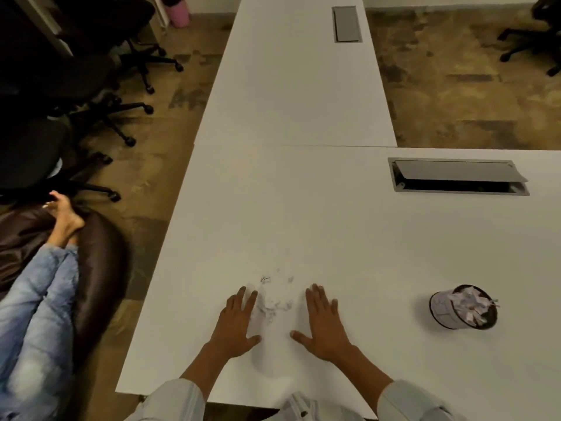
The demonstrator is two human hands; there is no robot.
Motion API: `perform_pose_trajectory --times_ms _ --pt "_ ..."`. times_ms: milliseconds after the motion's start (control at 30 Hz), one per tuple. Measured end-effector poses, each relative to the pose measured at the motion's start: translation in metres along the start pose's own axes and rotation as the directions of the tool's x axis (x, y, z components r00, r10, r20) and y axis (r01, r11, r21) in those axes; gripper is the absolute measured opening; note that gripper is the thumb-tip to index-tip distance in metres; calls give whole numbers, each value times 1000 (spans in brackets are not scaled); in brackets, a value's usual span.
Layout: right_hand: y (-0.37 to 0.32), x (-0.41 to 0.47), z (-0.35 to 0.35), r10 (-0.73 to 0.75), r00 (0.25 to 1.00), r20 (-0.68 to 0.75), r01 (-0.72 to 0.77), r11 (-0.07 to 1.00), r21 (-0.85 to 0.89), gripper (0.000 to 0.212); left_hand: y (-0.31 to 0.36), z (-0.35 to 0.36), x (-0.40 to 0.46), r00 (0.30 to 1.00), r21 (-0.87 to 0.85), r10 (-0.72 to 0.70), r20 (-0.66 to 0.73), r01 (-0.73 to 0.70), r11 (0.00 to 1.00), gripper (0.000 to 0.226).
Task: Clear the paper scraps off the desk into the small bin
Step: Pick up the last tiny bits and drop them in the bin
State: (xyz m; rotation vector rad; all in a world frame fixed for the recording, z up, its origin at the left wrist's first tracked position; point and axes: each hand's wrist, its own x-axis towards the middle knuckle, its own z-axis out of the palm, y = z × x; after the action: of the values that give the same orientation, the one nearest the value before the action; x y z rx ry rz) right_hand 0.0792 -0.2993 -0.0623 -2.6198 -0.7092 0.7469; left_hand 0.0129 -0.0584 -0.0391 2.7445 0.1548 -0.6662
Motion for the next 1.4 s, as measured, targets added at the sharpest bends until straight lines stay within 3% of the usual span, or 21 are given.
perform_pose_trajectory --times_ms 100,300,400,500,667,767,833,1033,1100,1200,1300,1400 --pt "-30 16 21 -59 997 49 65 989 -132 112 -3 6 1 1000 5 23 -19 -23 1000 103" --pt "-68 52 24 -25 998 51 33 989 -147 107 -14 10 12 993 -78 81 -86 -87 993 88" --pt "-70 64 2 -76 997 -27 74 995 -67 108 -23 6 23 991 -106 116 -72 -124 987 106" --pt "-60 81 -27 -65 993 -103 65 998 -1 122 -31 -4 36 981 -40 186 -56 -188 981 127" --pt "-39 120 -48 -131 983 127 150 977 -150 138 -28 -27 62 946 131 318 59 -323 937 134" --pt "-45 118 -41 -279 944 174 308 937 -166 131 -23 -28 68 917 170 348 194 -380 909 128" --pt "-52 108 -28 -339 924 178 366 919 -146 124 -22 -24 66 904 156 371 211 -405 901 118" --pt "-64 68 12 -294 952 80 303 939 -161 78 -18 7 27 923 145 383 21 -382 913 72" --pt "-63 57 20 -313 948 58 318 925 -206 67 -15 21 12 943 128 332 -3 -328 936 72" --pt "-59 40 25 -392 920 29 383 879 -283 66 -5 32 -1 953 149 298 -47 -288 946 79" --pt "-50 24 27 -416 910 7 399 868 -295 71 0 34 -7 953 226 284 -102 -256 940 69" --pt "-35 12 32 -451 892 -29 417 845 -335 59 1 31 -8 958 279 259 -121 -217 935 52"
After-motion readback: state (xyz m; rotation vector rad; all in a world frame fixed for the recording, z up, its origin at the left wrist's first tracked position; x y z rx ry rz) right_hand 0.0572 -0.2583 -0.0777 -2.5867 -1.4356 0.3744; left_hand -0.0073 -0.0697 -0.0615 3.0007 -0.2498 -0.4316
